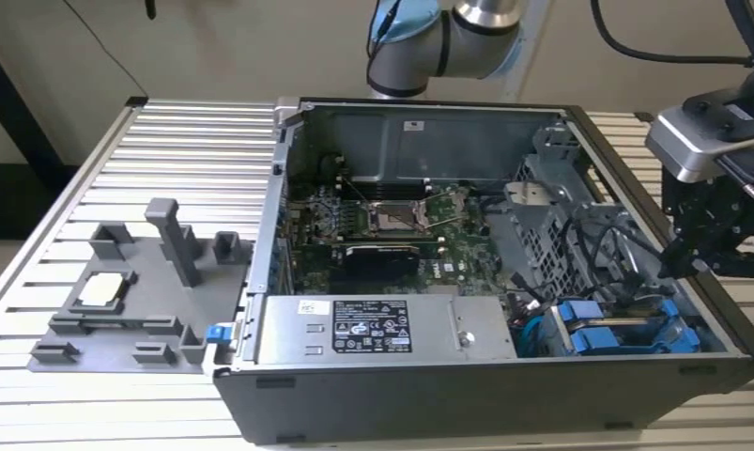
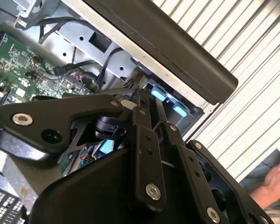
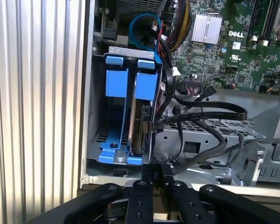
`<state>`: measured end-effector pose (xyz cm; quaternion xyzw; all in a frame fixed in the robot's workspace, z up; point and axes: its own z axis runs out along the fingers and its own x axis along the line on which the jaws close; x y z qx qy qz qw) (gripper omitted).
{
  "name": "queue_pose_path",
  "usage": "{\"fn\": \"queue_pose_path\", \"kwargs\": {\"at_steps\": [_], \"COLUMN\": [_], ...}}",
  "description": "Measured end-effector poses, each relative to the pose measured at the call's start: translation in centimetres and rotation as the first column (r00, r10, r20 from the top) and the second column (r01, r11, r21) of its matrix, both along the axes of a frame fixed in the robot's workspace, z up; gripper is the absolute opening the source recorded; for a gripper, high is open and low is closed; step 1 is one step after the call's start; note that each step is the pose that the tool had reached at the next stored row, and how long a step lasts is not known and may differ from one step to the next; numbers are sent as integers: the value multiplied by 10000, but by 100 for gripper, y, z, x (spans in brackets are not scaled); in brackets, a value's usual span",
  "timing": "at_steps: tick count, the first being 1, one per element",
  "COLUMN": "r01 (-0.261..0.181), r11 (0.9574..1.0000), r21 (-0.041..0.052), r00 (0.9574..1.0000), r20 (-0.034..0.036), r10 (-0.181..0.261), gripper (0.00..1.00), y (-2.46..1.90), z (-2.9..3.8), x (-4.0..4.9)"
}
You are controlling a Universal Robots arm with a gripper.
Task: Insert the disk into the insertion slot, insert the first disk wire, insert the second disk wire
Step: 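Insert the second disk wire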
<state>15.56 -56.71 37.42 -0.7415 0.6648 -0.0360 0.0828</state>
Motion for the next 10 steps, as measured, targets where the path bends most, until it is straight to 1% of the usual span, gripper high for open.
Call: {"fn": "queue_pose_path", "kwargs": {"at_steps": [3, 4, 8, 10], "r01": [5, 6, 20, 23], "r11": [10000, 10000, 10000, 10000], "r21": [-4, -6, -5, -4], "r00": [10000, 10000, 9994, 9990], "r20": [-4, -37, -342, -453], "r10": [-5, -6, -20, -23], "gripper": [20, 20, 20, 20], "y": [-4, -11, -30, -41], "z": [-22, -28, -47, -60], "x": [0, 1, 3, 10]}}
